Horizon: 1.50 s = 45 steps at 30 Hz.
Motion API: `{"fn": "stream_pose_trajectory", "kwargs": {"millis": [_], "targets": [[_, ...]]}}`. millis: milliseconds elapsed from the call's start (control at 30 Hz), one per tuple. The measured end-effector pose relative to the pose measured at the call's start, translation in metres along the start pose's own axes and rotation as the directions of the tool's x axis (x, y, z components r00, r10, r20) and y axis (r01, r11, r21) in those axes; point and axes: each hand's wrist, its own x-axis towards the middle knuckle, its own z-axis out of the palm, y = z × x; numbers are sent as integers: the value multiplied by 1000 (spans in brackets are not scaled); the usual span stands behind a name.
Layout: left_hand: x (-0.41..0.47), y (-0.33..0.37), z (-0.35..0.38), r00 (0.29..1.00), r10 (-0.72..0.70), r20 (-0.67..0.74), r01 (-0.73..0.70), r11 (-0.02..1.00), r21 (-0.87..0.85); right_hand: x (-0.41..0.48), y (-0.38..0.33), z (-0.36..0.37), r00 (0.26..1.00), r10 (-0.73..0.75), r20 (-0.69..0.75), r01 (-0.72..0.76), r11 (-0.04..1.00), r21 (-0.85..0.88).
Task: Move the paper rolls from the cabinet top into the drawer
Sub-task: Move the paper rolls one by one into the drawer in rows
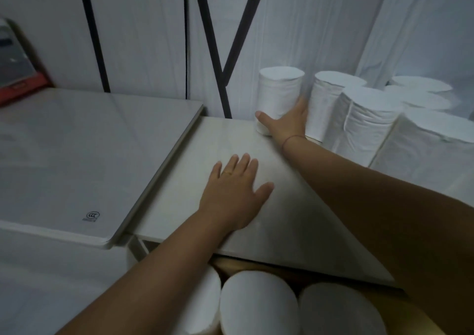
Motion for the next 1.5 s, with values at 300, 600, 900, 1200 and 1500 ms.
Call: {"fn": "stream_pose_trajectory", "kwargs": {"millis": [300,600,900,1200,1500], "targets": [[1,0,3,1000,-1,-15,2,999,35,22,5,20,992,16,-124,-16,1000,-2],[0,2,-1,1000,-9,18,9,1000,21,-1,7,2,998,-20,-53,23,999,49],[-21,19,-7,990,-114,84,115,993,-3,-82,4,-50,983,-95,157,78,990,114],[-73,45,-15,993,-90,81,88,996,23,-158,8,-117,960,-113,257,66,981,184],[-136,81,-6,999,33,-12,-33,999,32,-219,22,-192,956,-74,283,29,987,159]]}}
